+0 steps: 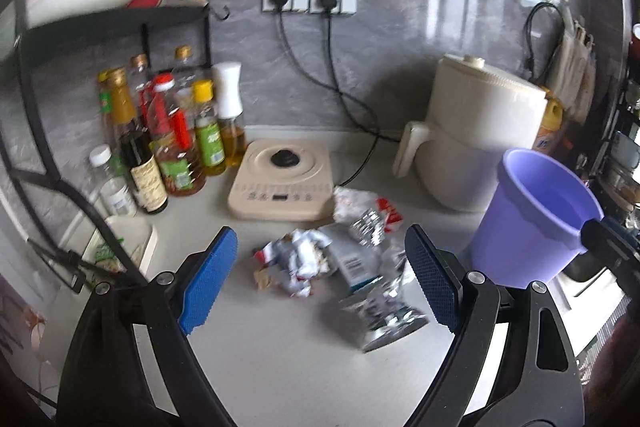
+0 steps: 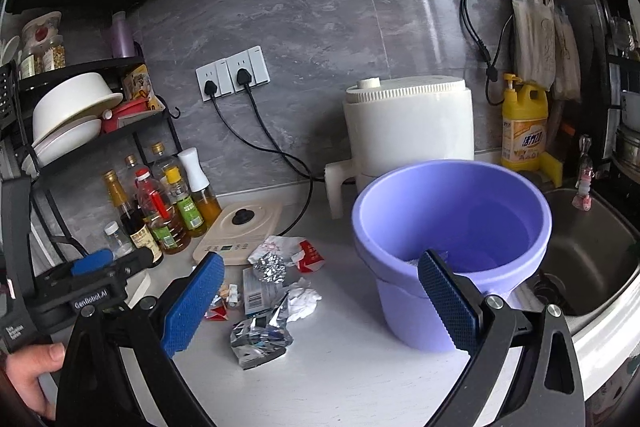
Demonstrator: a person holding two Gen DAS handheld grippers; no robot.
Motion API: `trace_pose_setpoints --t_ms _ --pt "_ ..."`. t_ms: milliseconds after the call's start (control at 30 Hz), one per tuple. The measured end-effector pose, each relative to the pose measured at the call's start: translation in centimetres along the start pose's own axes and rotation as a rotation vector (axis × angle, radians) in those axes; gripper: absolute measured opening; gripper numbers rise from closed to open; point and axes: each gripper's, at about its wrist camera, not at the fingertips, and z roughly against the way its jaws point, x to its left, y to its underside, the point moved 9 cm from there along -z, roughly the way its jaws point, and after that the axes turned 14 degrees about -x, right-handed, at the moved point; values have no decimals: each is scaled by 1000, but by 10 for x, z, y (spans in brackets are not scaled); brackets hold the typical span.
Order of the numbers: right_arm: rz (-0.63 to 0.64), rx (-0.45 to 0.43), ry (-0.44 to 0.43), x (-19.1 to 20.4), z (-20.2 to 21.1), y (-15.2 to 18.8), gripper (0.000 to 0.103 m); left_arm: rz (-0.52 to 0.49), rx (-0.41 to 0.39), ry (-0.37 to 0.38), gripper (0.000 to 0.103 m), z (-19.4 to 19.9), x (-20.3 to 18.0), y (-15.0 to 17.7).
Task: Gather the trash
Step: 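Move both tools back from the bucket toward the trash pile, then grasp crumpled foil with the left gripper while the right grasps a foil wrapper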
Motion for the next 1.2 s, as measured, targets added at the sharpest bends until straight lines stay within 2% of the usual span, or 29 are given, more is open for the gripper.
trace_pose_setpoints --t_ms 200,567,833,1200 --pt "8 52 -7 6 -6 17 95 17 30 -36 85 -4 20 17" --pt "23 159 -15 21 -22 64 95 18 96 -47 85 -26 35 46" --pt "49 239 -27 30 -42 93 95 29 108 -38 85 -54 45 51" --pt "46 303 -38 38 -67 111 95 35 170 -20 85 -101 45 68"
